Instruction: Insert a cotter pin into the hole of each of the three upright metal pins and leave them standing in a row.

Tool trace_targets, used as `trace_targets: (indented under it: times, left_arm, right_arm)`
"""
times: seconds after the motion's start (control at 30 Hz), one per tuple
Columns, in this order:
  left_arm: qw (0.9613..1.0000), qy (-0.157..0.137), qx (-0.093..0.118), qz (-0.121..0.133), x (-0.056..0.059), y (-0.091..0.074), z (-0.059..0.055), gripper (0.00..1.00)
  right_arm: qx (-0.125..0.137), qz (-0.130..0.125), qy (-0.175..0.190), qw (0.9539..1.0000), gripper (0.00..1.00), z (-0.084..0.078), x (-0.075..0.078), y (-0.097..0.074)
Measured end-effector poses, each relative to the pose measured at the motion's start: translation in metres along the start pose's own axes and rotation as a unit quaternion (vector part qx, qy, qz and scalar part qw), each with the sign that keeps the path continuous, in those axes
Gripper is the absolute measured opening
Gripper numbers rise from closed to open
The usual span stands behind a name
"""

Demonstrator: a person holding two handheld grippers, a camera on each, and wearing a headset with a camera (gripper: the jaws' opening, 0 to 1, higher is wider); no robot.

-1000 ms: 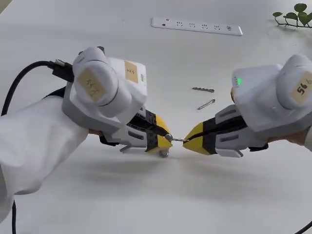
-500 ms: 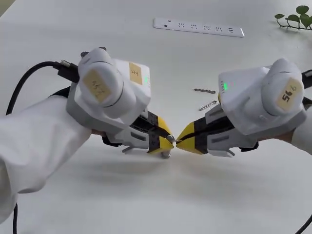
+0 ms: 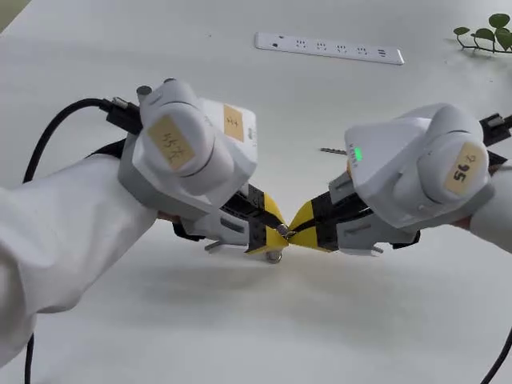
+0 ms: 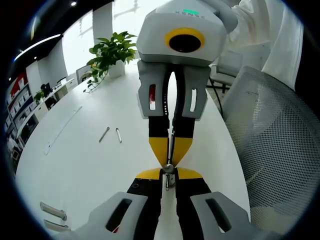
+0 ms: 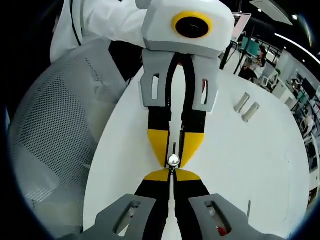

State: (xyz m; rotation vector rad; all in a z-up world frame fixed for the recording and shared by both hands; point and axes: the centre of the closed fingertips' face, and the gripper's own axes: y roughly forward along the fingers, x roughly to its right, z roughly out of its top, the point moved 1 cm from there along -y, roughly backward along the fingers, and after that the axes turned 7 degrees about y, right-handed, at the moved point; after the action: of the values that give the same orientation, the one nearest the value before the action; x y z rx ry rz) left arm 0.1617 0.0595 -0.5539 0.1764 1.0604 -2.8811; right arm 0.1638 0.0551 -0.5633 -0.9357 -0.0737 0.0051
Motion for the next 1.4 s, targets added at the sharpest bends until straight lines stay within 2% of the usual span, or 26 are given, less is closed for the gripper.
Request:
trace_targets:
  times: [0.3, 0.37, 0.5, 0.7, 0.9, 1.03, 1.17, 1.23, 1.33, 1.4]
  left_arm:
    - [1.0000, -0.004, 0.003, 0.001, 0.000, 0.000, 0.000, 0.06]
    - [1.0000, 0.002, 0.003, 0.002, 0.000, -0.001, -0.001, 0.06]
    - [1.0000, -0.007, -0.001, 0.004, -0.001, -0.004, -0.005, 0.08]
    - [0.9993, -0.029, 0.011, 0.022, 0.001, -0.015, -0.011, 0.30]
    - [0.9976, -0.058, 0.026, 0.029, 0.013, -0.028, -0.019, 0.51]
    - [0.9943, -0.090, 0.040, 0.039, 0.021, -0.037, -0.026, 0.54]
    - [0.9892, -0.119, 0.064, 0.057, 0.026, -0.046, -0.028, 0.71]
    - [0.9880, -0.128, 0.066, 0.057, 0.029, -0.049, -0.030, 0.78]
    - [0.9871, -0.138, 0.059, 0.056, 0.036, -0.051, -0.037, 0.81]
    - [0.9851, -0.149, 0.062, 0.059, 0.038, -0.052, -0.040, 0.92]
  right_arm:
    - [0.009, 0.005, 0.025, 0.9996, 0.00, 0.000, -0.001, -0.002]
    - [0.011, 0.003, 0.029, 0.9995, 0.00, 0.000, -0.001, -0.002]
    - [0.025, -0.006, 0.052, 0.9983, 0.02, 0.000, 0.002, -0.007]
    - [0.051, -0.010, 0.082, 0.9953, 0.08, -0.001, 0.003, -0.012]
    - [0.072, -0.002, 0.105, 0.9918, 0.12, 0.004, -0.002, -0.014]
    - [0.081, 0.000, 0.117, 0.9898, 0.14, 0.007, -0.003, -0.012]
    - [0.089, 0.003, 0.129, 0.9876, 0.14, 0.011, -0.004, -0.008]
    - [0.091, 0.004, 0.132, 0.9871, 0.14, 0.011, -0.003, -0.006]
    - [0.092, 0.006, 0.137, 0.9863, 0.14, 0.012, -0.004, -0.003]
    - [0.093, 0.007, 0.140, 0.9858, 0.14, 0.012, -0.005, 0.000]
